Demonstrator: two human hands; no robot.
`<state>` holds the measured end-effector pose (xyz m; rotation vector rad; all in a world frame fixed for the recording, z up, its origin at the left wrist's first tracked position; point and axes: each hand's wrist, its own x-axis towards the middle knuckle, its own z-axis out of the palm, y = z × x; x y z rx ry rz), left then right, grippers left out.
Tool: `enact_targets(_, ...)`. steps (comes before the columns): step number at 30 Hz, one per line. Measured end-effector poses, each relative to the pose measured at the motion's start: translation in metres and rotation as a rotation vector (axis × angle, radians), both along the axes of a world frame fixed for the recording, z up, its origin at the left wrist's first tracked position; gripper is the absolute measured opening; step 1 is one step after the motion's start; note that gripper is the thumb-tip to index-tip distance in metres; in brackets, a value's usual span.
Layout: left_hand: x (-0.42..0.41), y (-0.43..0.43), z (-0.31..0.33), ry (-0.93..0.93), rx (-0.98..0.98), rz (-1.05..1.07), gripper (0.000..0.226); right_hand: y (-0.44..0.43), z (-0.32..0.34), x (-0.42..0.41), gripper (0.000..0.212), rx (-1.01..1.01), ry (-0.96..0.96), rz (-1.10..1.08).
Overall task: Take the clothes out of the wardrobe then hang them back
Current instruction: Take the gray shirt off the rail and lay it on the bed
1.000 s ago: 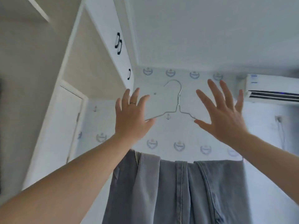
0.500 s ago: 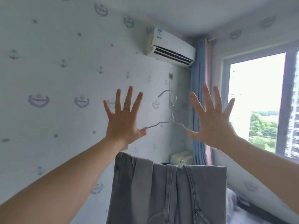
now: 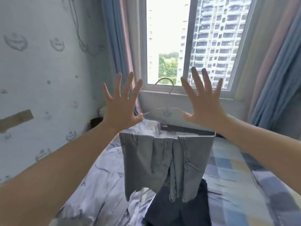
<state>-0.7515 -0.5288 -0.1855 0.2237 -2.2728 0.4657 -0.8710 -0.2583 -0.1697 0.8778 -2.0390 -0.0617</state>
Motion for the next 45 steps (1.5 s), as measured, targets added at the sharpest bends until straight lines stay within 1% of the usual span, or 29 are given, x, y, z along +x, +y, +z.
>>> enact_targets(1,-0.01,-0.001,-0.008,-0.012,0.001,-0.026,0.133,0.003,-0.008,-0.001,0.103,0.006,-0.007,-0.026)
enact_targets(3,-0.03,0.0,-0.023,-0.037,0.004,-0.071,0.132,0.01,-0.022,-0.006,0.102,0.012,-0.015,-0.09)
enact_targets(7,-0.069,0.007,-0.042,-0.068,-0.011,-0.153,0.121,0.026,-0.041,-0.021,0.12,0.035,-0.096,-0.179)
enact_targets(12,-0.12,0.018,-0.073,-0.144,0.025,-0.247,0.128,0.042,-0.072,-0.051,0.128,0.051,-0.258,-0.206)
enact_targets(17,-0.174,0.03,-0.129,-0.319,0.081,-0.242,0.131,0.054,-0.135,-0.096,0.13,0.097,-0.401,-0.219)
enact_targets(19,-0.193,0.038,-0.157,-0.413,0.158,-0.261,0.126,0.059,-0.166,-0.115,0.128,0.109,-0.503,-0.2)
enact_targets(21,-0.207,0.046,-0.188,-0.535,0.285,-0.286,0.12,0.065,-0.198,-0.134,0.126,0.115,-0.61,-0.193)
enact_targets(24,-0.231,0.056,-0.236,-0.705,0.46,-0.265,0.112,0.071,-0.252,-0.161,0.115,0.148,-0.768,-0.189)
enact_targets(25,-0.24,0.059,-0.252,-0.753,0.519,-0.247,0.104,0.071,-0.27,-0.171,0.108,0.14,-0.81,-0.184)
enact_targets(26,-0.248,0.062,-0.267,-0.798,0.575,-0.219,0.089,0.071,-0.287,-0.181,0.096,0.124,-0.848,-0.175)
enact_targets(27,-0.256,0.064,-0.281,-0.827,0.622,-0.181,0.067,0.068,-0.303,-0.19,0.08,0.109,-0.866,-0.17)
enact_targets(29,-0.27,0.07,-0.305,-0.854,0.677,-0.104,0.025,0.062,-0.332,-0.21,0.038,0.109,-0.882,-0.197)
enact_targets(30,-0.278,0.072,-0.318,-0.857,0.696,-0.086,0.015,0.06,-0.344,-0.22,0.022,0.124,-0.893,-0.217)
enact_targets(33,-0.305,0.077,-0.354,-0.866,0.714,-0.071,0.022,0.059,-0.375,-0.251,0.007,0.133,-0.991,-0.283)
enact_targets(34,-0.317,0.077,-0.367,-0.868,0.702,-0.064,0.024,0.061,-0.386,-0.262,0.004,0.116,-1.02,-0.306)
enact_targets(37,-0.353,0.075,-0.403,-0.85,0.616,-0.045,0.027,0.062,-0.42,-0.295,0.007,0.04,-1.104,-0.362)
enact_targets(39,-0.38,0.073,-0.427,-0.838,0.619,-0.068,0.028,0.058,-0.444,-0.316,0.01,-0.039,-1.174,-0.406)
enact_targets(43,-0.436,0.068,-0.488,-0.831,0.848,-0.096,0.026,0.049,-0.503,-0.361,0.016,-0.254,-1.272,-0.49)
enact_targets(44,-0.448,0.067,-0.505,-0.838,0.919,-0.091,0.026,0.048,-0.52,-0.371,0.023,-0.312,-1.311,-0.481)
enact_targets(45,-0.459,0.067,-0.522,-0.858,0.984,-0.082,0.031,0.046,-0.536,-0.379,0.036,-0.338,-1.376,-0.466)
